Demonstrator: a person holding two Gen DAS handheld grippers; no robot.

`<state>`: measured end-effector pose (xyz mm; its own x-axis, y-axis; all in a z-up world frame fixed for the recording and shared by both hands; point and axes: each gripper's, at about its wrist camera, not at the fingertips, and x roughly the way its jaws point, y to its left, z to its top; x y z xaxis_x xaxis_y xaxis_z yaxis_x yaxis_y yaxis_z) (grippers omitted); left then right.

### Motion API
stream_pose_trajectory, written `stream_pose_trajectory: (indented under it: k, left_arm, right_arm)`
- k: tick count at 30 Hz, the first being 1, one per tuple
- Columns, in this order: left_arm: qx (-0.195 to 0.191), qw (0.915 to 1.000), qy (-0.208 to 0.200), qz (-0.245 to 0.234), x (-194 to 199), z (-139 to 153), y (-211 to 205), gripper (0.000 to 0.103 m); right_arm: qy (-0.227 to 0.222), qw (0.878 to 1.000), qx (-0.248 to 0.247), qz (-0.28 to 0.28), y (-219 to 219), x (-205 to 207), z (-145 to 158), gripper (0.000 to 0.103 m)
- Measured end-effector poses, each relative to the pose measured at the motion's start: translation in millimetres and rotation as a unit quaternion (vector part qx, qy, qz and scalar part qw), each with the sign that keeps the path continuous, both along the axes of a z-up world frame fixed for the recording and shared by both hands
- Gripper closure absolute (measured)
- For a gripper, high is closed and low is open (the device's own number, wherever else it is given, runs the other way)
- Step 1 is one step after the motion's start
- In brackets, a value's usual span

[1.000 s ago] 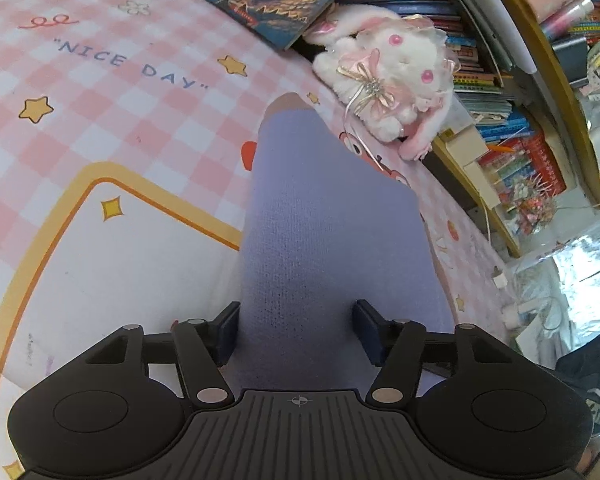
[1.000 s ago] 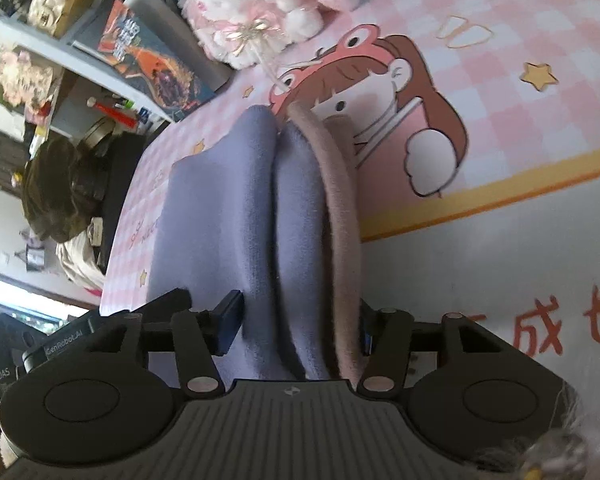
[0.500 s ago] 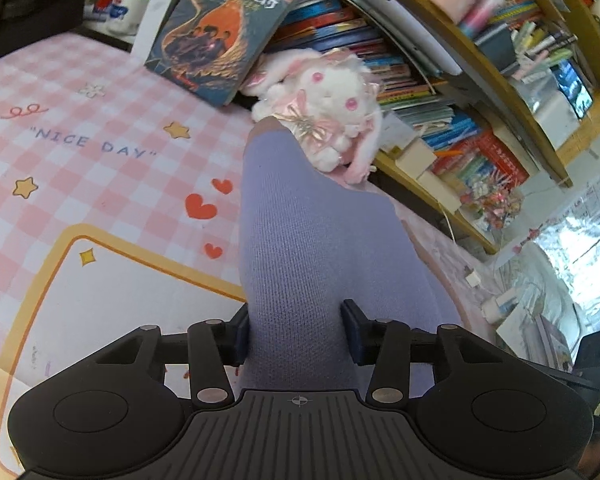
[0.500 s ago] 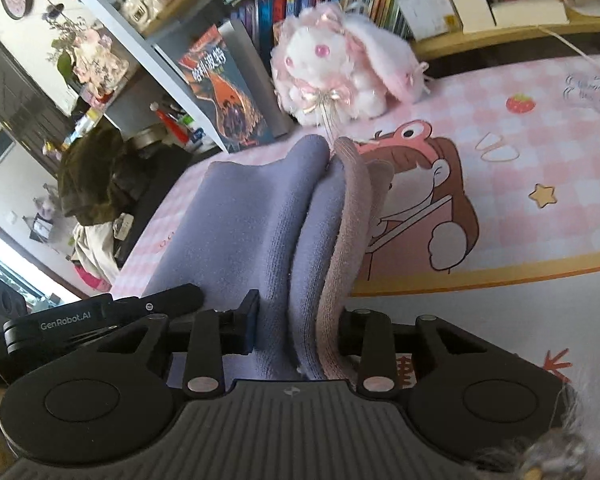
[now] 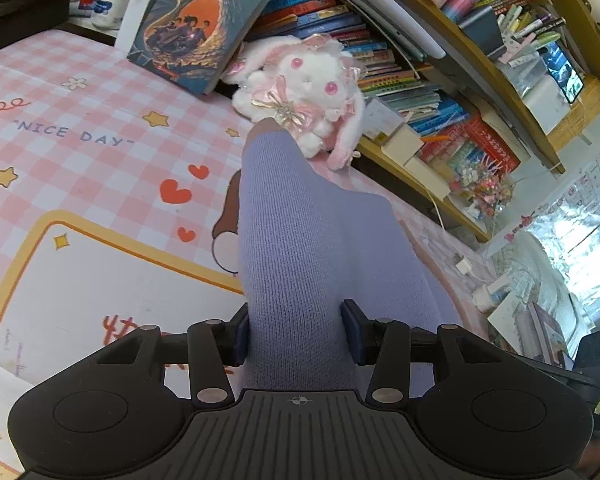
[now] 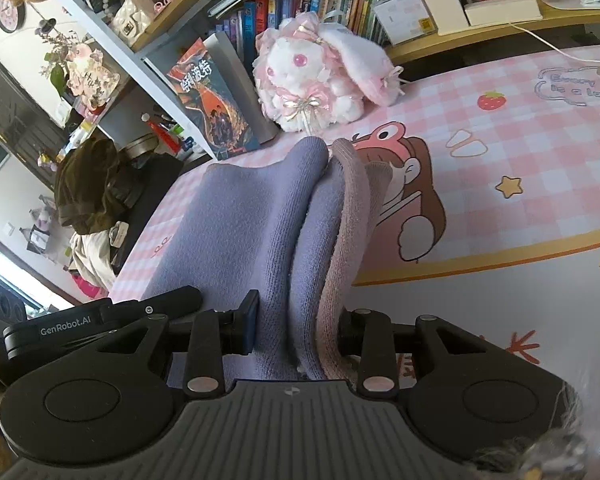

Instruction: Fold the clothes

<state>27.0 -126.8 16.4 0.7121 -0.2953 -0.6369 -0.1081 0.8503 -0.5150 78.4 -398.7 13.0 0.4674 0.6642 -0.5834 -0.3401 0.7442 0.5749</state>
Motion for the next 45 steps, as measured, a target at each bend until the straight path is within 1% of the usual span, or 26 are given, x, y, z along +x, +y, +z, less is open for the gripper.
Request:
stream_pose_trajectory:
  k: [12,20,24,30,37,45]
  left_arm:
    - [0.001,0.9990,-0.005,-0.043,13,2,-25,0.059]
    - [-0.011,0.9977,-0.008,-0.067,17,0,-22,0.059]
    - [-0.012,0.9964,-0.012,-0.083,20,2,-11,0.059]
    - [-0.016,0.9943,-0.015,-0.104,23,7,15,0.059]
    - [-0.022,0.9938,-0.014,-0.108,21,8,56,0.059]
    - [-0.026,0.9939,-0.013,-0.107,18,6,102,0.059]
  right_arm:
    - [-0.007,0.999,0.003,-0.042,-28,-8,3,0.072]
    - [-0.013,0.998,-0.004,-0.067,-29,-17,6,0.072]
    - [-0.017,0.996,-0.006,-0.084,-20,-23,8,0.072]
    - [-0.023,0.994,-0.010,-0.106,5,-33,14,0.072]
    - [-0.027,0.993,-0.013,-0.115,44,-40,18,0.072]
    - [-0.029,0.993,-0.018,-0.111,92,-43,18,0.072]
